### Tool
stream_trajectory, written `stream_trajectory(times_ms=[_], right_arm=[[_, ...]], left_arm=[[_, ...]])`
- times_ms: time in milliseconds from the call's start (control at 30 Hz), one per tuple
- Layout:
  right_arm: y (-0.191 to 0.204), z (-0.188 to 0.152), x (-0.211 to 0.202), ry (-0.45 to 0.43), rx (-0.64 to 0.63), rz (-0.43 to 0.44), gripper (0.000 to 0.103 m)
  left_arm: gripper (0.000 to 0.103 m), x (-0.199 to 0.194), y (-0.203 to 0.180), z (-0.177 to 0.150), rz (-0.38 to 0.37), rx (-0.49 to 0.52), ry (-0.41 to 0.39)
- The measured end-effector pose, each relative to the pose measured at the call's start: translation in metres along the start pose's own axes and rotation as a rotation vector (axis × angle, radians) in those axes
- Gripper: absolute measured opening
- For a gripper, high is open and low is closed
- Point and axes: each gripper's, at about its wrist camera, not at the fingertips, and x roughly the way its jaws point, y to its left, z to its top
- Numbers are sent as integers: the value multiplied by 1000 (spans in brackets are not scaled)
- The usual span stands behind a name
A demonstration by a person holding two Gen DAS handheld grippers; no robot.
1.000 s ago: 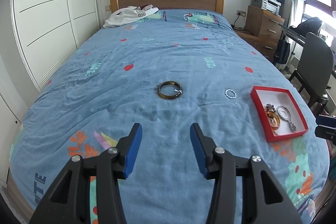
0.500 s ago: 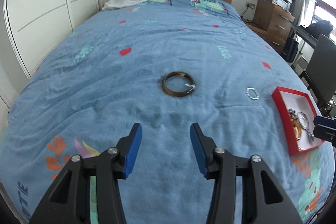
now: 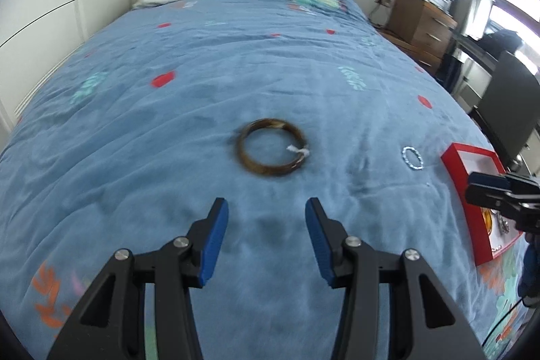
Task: Organize jewelry
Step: 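Grasp the dark brown bangle with the left tool while the right tool grasps the twisted silver hoop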
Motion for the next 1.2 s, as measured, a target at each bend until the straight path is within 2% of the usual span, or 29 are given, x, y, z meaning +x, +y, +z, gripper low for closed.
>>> stream_trajectory(times_ms=[200, 400, 467, 533, 633, 767, 800, 833, 867, 967, 1067, 1100, 1133, 1200], right_arm=[[-17, 14, 18, 9, 12, -27, 47], [-37, 29, 38, 29, 54, -67, 48], [-42, 33, 47, 40, 67, -83, 64], [-46, 38, 56, 45, 76, -101, 73], [-51, 44, 66, 46, 91, -105, 73], [-52, 49, 79, 63, 91, -115, 73], [-52, 50, 82, 70, 91, -118, 72], [-52, 50, 86, 80, 91, -119, 67], [-52, 50, 90, 87, 92, -123, 59], [-53, 46, 104, 130, 105, -129, 43], [-53, 42, 107, 125, 104, -137, 40], [-54, 43, 106, 118, 109, -132, 40], [-54, 44, 106, 112, 106, -130, 40], [-52, 43, 103, 101, 95, -131, 40]], left_arm=[[46, 28, -23, 23, -50, 78, 7], [46, 62, -32, 43, -52, 105, 28], [46, 74, -32, 46, -34, 110, 43], [46, 87, -32, 47, -16, 117, 64], [46, 102, -29, 43, -16, 111, 97], [46, 111, -26, 40, -22, 107, 102], [46, 112, -26, 39, -21, 111, 102], [45, 113, -27, 39, -19, 116, 101], [45, 113, -28, 38, -16, 122, 99], [42, 113, -33, 36, 4, 160, 94], [24, 112, -38, 35, 1, 187, 98], [14, 111, -39, 35, 2, 193, 98], [10, 110, -40, 34, -1, 193, 98], [9, 105, -41, 34, -10, 183, 93]])
